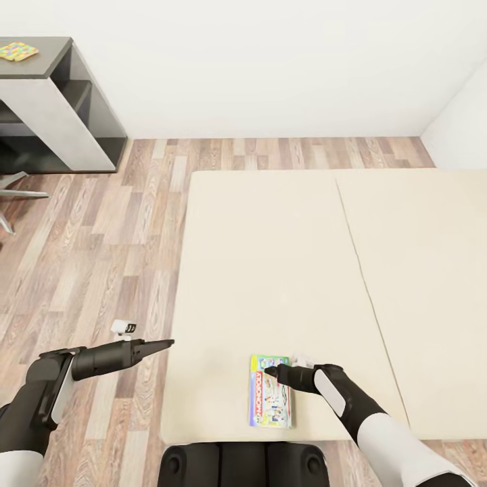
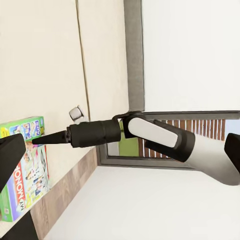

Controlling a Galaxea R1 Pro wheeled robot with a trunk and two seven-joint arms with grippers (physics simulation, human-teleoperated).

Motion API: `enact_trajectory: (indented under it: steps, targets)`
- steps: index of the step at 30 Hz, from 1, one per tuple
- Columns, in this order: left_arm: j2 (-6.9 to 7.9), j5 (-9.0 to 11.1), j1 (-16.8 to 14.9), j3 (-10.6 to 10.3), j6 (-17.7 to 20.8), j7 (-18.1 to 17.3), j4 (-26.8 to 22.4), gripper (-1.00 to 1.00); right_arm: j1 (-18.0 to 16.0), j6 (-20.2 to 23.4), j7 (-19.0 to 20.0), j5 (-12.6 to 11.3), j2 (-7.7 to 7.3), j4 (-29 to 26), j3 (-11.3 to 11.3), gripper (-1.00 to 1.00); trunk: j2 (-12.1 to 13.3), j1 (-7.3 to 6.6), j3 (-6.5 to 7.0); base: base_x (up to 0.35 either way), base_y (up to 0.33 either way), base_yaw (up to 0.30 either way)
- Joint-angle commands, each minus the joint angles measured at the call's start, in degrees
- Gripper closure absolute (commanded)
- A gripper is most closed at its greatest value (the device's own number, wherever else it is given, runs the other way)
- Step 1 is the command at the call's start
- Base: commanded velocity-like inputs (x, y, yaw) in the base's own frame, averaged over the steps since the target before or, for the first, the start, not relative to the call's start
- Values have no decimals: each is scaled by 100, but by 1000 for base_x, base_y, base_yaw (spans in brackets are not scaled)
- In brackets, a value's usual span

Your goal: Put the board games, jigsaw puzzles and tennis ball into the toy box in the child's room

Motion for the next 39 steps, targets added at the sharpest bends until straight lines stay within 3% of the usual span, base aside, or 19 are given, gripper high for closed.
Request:
enact_trajectory:
  steps: [1,39]
  targets:
    - [1,-4,0,0,61,-23,0,-100,-3,16,10,4,-5,-6,19,-100,-6,2,-5,0,75,0]
    - [1,-10,0,0,61,-23,-1,-100,-5,50,2,2,-5,-6,19,-100,-6,2,-5,0,75,0]
